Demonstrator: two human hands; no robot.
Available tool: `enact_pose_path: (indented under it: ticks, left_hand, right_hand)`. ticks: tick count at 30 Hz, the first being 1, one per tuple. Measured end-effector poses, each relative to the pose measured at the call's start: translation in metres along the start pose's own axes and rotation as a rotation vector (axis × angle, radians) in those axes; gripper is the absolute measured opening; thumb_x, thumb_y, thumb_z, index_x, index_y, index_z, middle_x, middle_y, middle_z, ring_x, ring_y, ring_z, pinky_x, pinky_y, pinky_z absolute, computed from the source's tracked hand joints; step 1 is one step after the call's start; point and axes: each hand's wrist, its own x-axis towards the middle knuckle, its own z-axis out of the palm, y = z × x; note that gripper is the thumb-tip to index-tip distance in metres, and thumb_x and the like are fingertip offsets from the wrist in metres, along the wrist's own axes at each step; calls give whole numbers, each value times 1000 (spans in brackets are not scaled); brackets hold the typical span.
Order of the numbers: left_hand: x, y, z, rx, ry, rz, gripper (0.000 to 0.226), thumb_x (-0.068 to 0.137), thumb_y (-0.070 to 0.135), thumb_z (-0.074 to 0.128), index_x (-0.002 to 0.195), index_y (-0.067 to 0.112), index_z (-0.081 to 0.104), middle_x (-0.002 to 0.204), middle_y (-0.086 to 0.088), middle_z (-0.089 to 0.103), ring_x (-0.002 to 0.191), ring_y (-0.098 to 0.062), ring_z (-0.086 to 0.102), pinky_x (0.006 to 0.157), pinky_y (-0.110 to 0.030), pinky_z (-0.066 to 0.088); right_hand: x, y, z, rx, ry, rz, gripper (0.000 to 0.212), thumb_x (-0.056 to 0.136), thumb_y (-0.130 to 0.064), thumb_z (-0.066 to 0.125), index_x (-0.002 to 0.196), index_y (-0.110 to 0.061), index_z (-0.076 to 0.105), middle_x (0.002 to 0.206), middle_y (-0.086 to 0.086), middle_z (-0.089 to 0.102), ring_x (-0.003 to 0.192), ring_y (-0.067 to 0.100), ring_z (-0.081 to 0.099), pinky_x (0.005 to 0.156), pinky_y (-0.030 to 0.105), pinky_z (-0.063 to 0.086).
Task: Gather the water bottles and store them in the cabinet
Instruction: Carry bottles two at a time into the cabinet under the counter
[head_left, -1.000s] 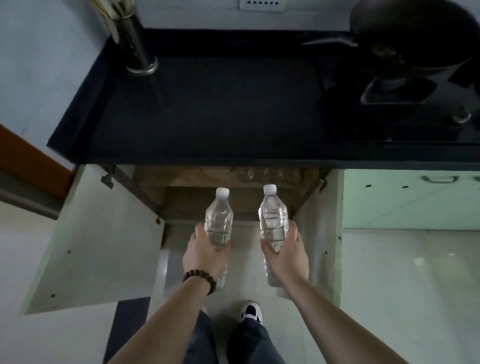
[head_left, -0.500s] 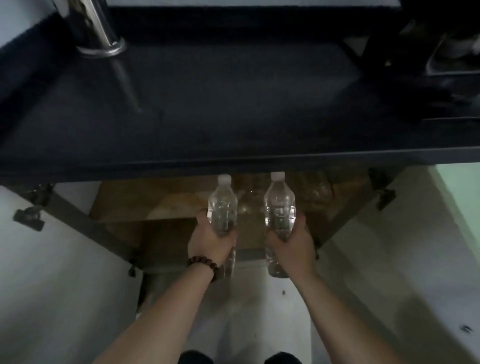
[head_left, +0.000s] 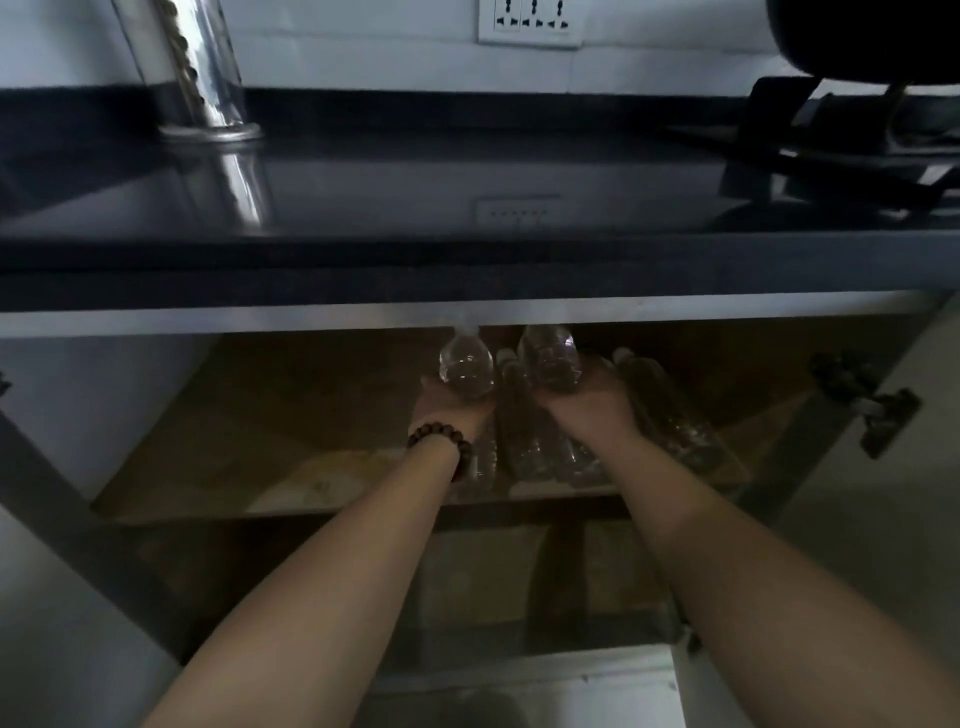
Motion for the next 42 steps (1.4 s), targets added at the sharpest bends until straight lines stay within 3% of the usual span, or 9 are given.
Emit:
enact_pose_path:
  ticks: [3,10,17,21,25,28,34,39,42]
  left_hand:
    - [4,-13,11,89,1,59,82,72,52,74,136,18,37,126,-6,58,110,-26,59,88,-31,48]
    - [-1,-43,27,287,-2,285,72,82,42,65,145,23,35,132,-11,53,110,-30,58,89,-30,45]
    - [0,-46,29,292,17,266,73,82,42,64,146,27,33,131,-12,54,105,-30,60,90,-35,49]
    - [1,-46,29,326,-23,263,74,86,43,60,149,28,25,129,-12,55,106,-28,60,88,-32,48]
    - [3,-49,26,408,-80,311,91,73,78,42,150,36,18,145,-13,45,121,-33,53,101,-44,46]
    - [-17,-42,17,421,-78,383,96,73,80,40,151,43,-2,159,-3,20,134,-34,39,104,-51,42]
    - [-87,-16,-19,482,-157,301,84,85,59,47,155,30,10,160,-6,17,141,-27,30,112,-40,34]
    - [-156,22,-51,571,-233,309,67,80,51,51,140,20,44,145,-13,44,132,-31,43,105,-44,42]
    - [-196,54,-64,636,-313,308,69,88,41,59,147,16,35,153,-11,35,140,-28,33,112,-44,33]
  right_hand:
    - [14,-6,3,-64,-5,3,50,75,-66,59,105,-27,61,105,0,65,100,22,61,86,35,48]
    - [29,-22,1,-278,-88,-16,49,84,-68,39,90,-24,59,89,1,60,87,23,58,72,33,34]
    - [21,-31,-12,-217,-204,-75,37,97,-48,40,115,-20,56,113,4,59,107,26,56,86,32,36]
    - [9,-14,0,-68,-129,-6,26,89,-59,46,93,-34,49,88,-8,51,70,6,47,71,28,35]
    - [-5,-2,1,86,-104,-1,25,87,-61,49,96,-38,48,91,-12,53,75,4,49,68,27,36]
    - [-24,6,-9,241,-119,36,18,86,-44,62,101,-37,54,96,-11,60,94,11,59,79,28,43]
    - [-72,-7,-46,72,-108,86,59,80,-43,68,130,-21,47,118,5,63,107,26,61,88,35,51]
    - [-128,-34,-99,-14,-123,149,71,80,-38,67,141,-22,34,128,10,55,113,29,56,89,34,49]
    - [-159,-52,-131,-10,-160,282,81,79,-41,65,145,-32,19,140,4,41,126,28,45,95,42,48]
